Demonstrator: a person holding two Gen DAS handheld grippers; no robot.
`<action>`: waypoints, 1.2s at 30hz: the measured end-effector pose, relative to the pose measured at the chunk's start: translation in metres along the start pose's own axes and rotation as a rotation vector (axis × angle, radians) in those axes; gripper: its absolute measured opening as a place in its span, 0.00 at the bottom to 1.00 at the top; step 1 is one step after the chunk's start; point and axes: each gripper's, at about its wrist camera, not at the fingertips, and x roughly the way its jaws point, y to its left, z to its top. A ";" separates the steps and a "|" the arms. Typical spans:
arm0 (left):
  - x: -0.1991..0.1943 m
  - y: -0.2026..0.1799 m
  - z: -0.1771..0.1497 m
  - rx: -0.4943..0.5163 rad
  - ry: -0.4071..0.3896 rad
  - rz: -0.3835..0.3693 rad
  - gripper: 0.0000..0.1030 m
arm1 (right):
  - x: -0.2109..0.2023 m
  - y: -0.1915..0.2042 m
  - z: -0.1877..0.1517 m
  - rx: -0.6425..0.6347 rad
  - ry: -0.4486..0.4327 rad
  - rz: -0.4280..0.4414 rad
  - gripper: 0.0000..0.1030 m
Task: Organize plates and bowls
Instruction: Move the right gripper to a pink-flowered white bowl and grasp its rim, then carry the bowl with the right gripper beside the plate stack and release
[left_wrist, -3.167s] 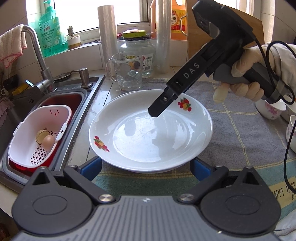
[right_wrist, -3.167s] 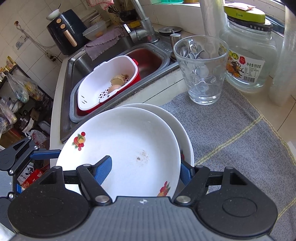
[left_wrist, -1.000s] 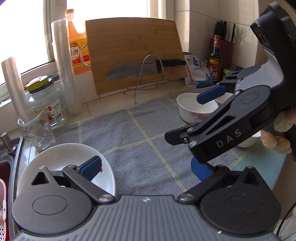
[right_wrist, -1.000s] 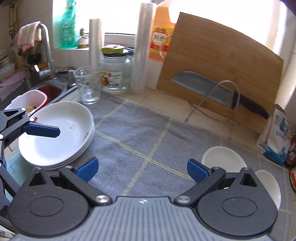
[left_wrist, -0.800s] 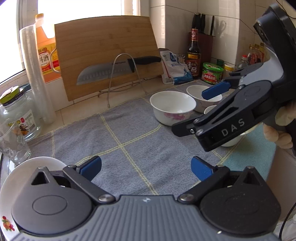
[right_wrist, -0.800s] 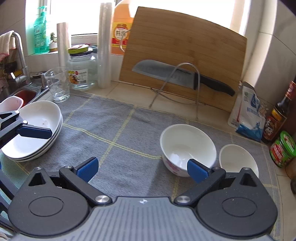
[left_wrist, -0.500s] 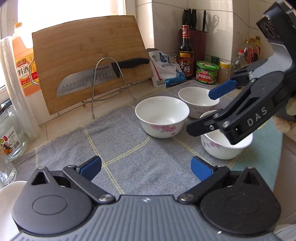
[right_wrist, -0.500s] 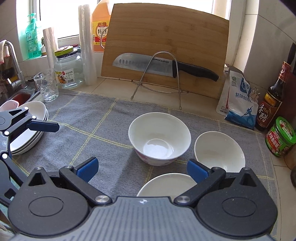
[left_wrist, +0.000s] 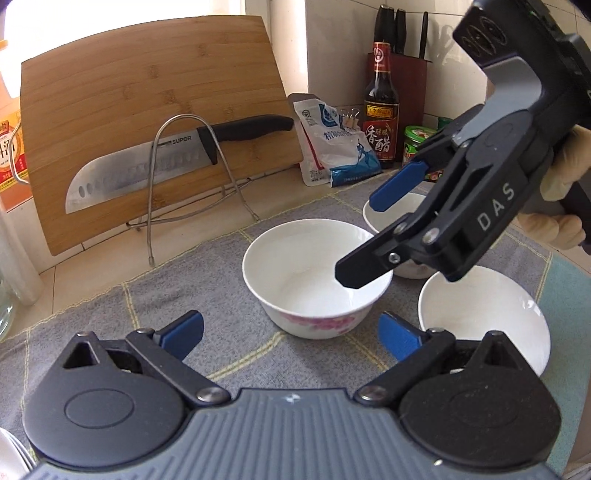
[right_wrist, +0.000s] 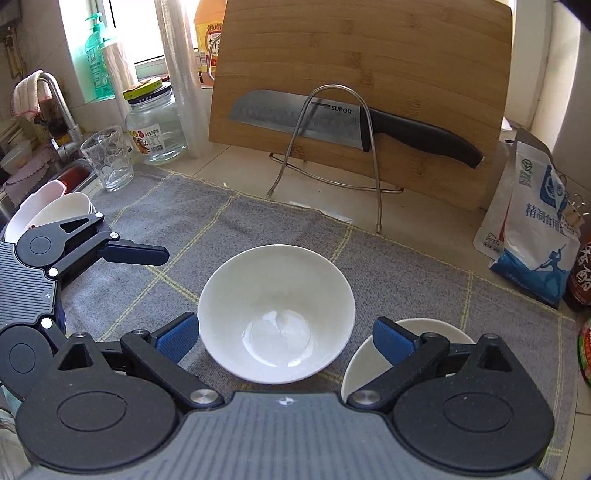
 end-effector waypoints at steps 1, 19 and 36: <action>0.002 0.000 0.001 -0.001 0.003 -0.007 0.95 | 0.004 -0.003 0.003 -0.005 0.009 0.008 0.98; 0.029 0.002 0.005 0.038 0.047 -0.087 0.83 | 0.046 -0.024 0.016 0.003 0.113 0.113 0.81; 0.027 0.002 0.004 0.050 0.033 -0.106 0.79 | 0.046 -0.023 0.021 0.033 0.112 0.130 0.78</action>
